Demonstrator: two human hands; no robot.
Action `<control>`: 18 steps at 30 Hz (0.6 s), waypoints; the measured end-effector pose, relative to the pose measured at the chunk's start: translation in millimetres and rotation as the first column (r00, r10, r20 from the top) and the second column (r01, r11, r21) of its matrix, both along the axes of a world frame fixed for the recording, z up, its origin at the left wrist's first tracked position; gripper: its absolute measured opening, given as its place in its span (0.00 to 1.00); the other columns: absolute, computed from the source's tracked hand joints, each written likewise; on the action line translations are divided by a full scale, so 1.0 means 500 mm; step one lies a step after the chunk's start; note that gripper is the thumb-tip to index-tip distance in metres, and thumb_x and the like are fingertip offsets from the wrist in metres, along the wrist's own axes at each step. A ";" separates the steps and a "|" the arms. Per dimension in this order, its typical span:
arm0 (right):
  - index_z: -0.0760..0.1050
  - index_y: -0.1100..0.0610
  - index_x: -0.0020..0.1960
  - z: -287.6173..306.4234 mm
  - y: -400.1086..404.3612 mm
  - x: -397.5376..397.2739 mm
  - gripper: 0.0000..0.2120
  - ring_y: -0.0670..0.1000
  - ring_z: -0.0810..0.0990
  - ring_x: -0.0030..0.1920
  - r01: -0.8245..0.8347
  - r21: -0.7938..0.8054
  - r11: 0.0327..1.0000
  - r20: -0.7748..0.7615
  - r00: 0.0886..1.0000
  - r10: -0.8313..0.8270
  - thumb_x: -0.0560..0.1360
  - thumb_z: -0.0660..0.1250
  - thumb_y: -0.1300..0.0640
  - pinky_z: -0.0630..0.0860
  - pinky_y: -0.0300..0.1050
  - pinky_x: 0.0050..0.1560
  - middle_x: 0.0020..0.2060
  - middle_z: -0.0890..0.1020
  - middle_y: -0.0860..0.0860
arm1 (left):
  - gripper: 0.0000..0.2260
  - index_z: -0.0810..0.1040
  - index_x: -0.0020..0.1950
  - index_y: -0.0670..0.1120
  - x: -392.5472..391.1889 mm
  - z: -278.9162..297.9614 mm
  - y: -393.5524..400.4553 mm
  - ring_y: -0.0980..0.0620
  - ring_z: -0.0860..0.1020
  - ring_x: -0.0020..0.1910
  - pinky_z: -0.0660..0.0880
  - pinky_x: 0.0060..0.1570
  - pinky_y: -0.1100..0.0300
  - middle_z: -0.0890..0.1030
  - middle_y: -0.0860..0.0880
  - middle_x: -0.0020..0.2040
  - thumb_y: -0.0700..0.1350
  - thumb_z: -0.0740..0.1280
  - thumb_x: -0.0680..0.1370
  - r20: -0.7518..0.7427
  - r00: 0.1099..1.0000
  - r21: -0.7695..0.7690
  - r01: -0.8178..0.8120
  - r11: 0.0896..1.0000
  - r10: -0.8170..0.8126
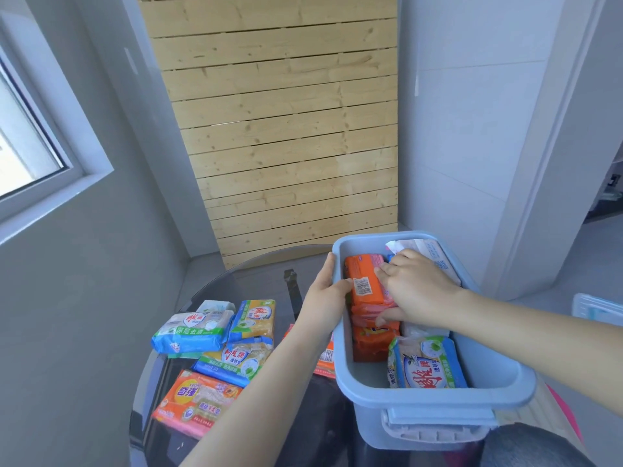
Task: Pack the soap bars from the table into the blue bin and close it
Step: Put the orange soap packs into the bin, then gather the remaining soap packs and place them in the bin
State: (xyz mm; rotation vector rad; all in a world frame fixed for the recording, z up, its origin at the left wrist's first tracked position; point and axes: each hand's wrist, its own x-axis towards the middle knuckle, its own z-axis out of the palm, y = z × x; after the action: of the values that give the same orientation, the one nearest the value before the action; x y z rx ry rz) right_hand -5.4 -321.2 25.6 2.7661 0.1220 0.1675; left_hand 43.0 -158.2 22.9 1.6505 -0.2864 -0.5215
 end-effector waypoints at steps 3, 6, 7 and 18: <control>0.66 0.57 0.71 0.024 0.000 -0.019 0.43 0.53 0.65 0.70 0.022 0.112 0.993 0.032 0.999 -0.026 0.67 0.58 0.28 0.53 0.46 0.71 0.69 0.72 0.51 | 0.25 0.62 0.75 0.59 -0.015 0.009 0.011 0.60 0.82 0.47 0.79 0.47 0.62 0.81 0.59 0.51 0.47 0.63 0.78 -0.038 0.999 -0.014 0.016 1.000 -0.016; 0.65 0.54 0.71 0.039 0.010 -0.041 0.37 0.49 0.60 0.73 0.045 0.220 0.974 0.060 0.996 -0.060 0.70 0.58 0.32 0.51 0.44 0.72 0.72 0.68 0.49 | 0.23 0.64 0.74 0.56 -0.029 0.006 0.037 0.54 0.82 0.52 0.78 0.54 0.55 0.82 0.56 0.55 0.48 0.62 0.79 -0.027 1.000 -0.009 -0.006 1.000 0.006; 0.66 0.54 0.71 0.042 0.018 -0.048 0.36 0.49 0.60 0.73 0.046 0.262 0.964 0.073 0.995 -0.067 0.71 0.58 0.33 0.52 0.44 0.71 0.72 0.68 0.48 | 0.24 0.64 0.74 0.55 -0.035 0.005 0.048 0.54 0.81 0.52 0.77 0.55 0.56 0.82 0.55 0.54 0.48 0.62 0.79 -0.031 0.999 -0.010 -0.029 1.000 0.029; 0.75 0.47 0.64 0.079 0.245 -0.130 0.24 0.50 0.76 0.59 -0.088 0.674 0.733 0.297 0.941 -0.161 0.72 0.62 0.37 0.71 0.43 0.51 0.58 0.81 0.50 | 0.11 0.79 0.56 0.53 -0.082 -0.002 0.237 0.58 0.79 0.52 0.75 0.40 0.67 0.82 0.51 0.55 0.42 0.59 0.80 0.117 0.951 -0.018 -0.286 0.958 0.286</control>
State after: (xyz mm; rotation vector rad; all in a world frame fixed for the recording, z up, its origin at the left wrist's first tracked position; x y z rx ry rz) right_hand -70.5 -198.6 65.2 3.4047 -0.1165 0.8327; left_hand 2.0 -39.7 22.1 1.6896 -0.1298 -0.2038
